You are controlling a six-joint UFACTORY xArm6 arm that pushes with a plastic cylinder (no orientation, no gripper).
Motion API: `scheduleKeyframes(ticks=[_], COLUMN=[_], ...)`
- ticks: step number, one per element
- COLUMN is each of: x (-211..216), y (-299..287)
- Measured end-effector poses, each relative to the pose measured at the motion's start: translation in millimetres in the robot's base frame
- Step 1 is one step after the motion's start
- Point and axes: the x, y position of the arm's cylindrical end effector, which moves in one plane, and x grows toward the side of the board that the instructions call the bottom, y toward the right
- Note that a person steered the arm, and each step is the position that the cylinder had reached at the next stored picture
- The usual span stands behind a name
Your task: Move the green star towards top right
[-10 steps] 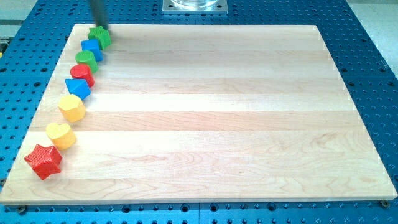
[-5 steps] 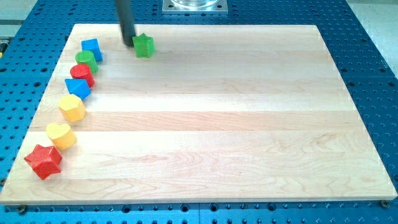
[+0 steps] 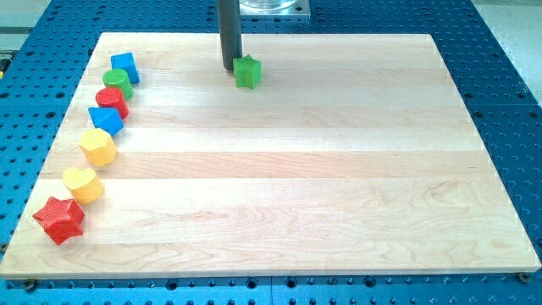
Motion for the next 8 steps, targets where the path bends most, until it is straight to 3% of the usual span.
scheduleKeyframes(ticks=[1,2,3,4,5,6,8], x=[0,27,53,8,-25,-60,-29], y=[15,-71,-4,81,126,103,146])
